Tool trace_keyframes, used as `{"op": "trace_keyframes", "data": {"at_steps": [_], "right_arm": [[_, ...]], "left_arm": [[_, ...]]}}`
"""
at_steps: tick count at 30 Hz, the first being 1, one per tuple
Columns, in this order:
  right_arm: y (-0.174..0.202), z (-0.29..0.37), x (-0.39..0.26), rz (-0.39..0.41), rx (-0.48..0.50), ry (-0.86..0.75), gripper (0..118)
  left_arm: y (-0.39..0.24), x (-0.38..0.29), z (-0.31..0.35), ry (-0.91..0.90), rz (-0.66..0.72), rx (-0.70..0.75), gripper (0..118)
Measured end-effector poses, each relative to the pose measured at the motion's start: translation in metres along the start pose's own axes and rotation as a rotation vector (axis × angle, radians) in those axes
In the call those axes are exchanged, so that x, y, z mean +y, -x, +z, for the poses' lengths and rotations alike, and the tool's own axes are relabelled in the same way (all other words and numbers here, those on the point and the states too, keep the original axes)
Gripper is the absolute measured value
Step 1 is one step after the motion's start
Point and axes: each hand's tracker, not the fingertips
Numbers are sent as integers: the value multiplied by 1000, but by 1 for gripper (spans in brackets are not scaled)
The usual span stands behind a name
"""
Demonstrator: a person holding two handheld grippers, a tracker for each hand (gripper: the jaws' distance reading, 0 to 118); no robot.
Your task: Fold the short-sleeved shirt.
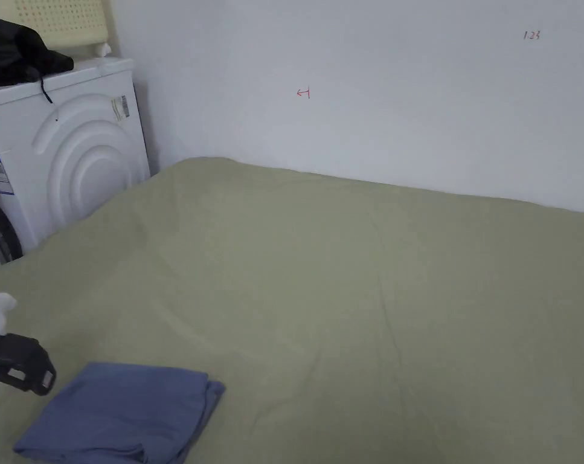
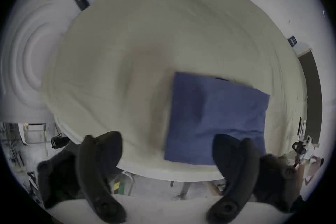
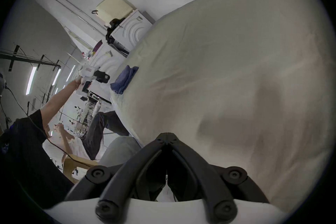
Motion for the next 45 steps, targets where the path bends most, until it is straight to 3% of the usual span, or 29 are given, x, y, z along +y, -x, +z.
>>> {"op": "trace_keyframes", "data": {"at_steps": [2,5,7,12,17,21,25,29,33,34,35,36,37,38,42,43,45], "right_arm": [[-1,7,2,-15,-10,-31,0],[1,17,8,-31,-99,-74,0],[6,26,14,-55,-179,-98,0],[19,44,25,-86,-432,-128,0],[50,62,29,44,-664,-197,0],[57,67,22,84,-759,-315,0],[69,71,4,122,-929,-399,0],[70,70,-6,128,-970,-403,0],[84,80,-6,96,-951,-462,2],[88,83,-4,102,-952,-484,14],[86,81,0,112,-956,-505,37],[90,85,3,119,-952,-524,71],[95,90,7,119,-917,-553,111],[100,95,10,127,-896,-570,117],[124,109,14,199,-914,-689,118],[130,116,12,264,-920,-810,118],[133,119,10,272,-905,-842,118]], "left_arm": [[-10,-2,20,-130,2,16,0],[-43,-19,38,-295,-17,57,0],[-76,-24,42,-294,-12,-109,0],[-241,-102,42,-388,-227,-134,0],[-364,-157,32,-462,-267,-292,0],[-430,-205,28,-604,-296,-218,0],[-455,-251,28,-681,-230,-206,0],[-468,-265,33,-725,-308,-89,0],[-472,-264,46,-734,-296,-138,3],[-474,-266,50,-753,-307,-128,12],[-476,-267,54,-768,-319,-119,33],[-480,-265,58,-782,-327,-116,67],[-481,-266,63,-800,-334,-115,110],[-481,-267,71,-819,-329,-126,118],[-478,-269,87,-945,-297,-230,118],[-475,-273,92,-1045,-276,-242,118],[-474,-274,95,-1085,-269,-228,118]]}}
